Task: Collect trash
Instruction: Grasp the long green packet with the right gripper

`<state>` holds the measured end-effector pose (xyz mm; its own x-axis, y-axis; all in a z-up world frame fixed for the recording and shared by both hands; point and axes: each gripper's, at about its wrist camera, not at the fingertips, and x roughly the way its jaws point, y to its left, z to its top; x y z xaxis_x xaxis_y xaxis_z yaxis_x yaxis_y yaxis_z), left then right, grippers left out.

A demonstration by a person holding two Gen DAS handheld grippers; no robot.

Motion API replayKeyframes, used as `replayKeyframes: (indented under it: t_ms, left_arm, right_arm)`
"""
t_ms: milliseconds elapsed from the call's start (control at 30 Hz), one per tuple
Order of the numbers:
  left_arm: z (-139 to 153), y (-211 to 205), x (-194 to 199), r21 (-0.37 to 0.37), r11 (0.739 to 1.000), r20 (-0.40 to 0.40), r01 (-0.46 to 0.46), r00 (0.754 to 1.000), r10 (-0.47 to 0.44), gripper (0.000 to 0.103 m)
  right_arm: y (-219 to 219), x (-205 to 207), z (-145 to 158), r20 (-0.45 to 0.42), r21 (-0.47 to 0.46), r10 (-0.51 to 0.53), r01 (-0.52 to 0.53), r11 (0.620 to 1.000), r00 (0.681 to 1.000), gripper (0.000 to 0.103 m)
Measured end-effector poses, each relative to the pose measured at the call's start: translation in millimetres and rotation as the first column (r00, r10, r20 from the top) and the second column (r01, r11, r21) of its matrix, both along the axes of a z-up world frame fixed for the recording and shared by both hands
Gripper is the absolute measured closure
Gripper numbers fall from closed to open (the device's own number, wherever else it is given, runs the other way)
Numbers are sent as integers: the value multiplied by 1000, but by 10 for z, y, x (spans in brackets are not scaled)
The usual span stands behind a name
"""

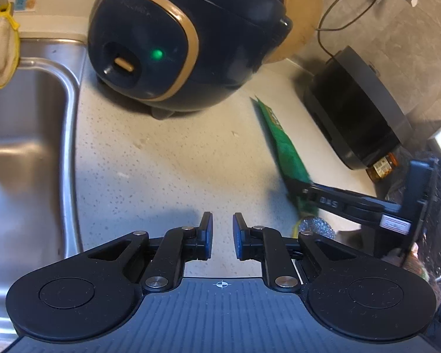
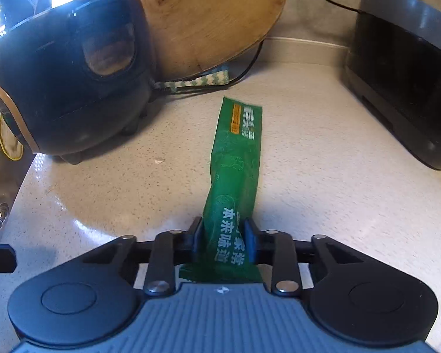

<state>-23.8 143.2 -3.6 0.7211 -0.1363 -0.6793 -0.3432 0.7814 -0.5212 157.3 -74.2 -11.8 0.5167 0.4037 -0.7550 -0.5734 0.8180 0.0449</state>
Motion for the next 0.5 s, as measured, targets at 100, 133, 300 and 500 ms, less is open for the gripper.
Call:
replayKeyframes:
  t_ms: [100, 133, 300, 500]
  left_arm:
    - [-15, -56, 48, -4, 1000, -3, 30, 1000, -30, 86]
    - [-15, -76, 69, -4, 999, -2, 42, 999, -42, 86]
    - [-15, -258, 169, 1, 993, 2, 114, 993, -114, 86]
    - [-70, -596, 302, 8, 974, -1, 224, 974, -224, 86]
  right_arm:
    - [-202, -69, 32, 9, -14, -41, 41, 999, 999, 78]
    - [-277, -92, 36, 11, -21, -59, 59, 998, 998, 78]
    - [-655, -238, 67, 27, -38, -145, 146, 988, 989, 78]
    - [-923, -499, 93, 25, -46, -192, 192, 980, 981, 78]
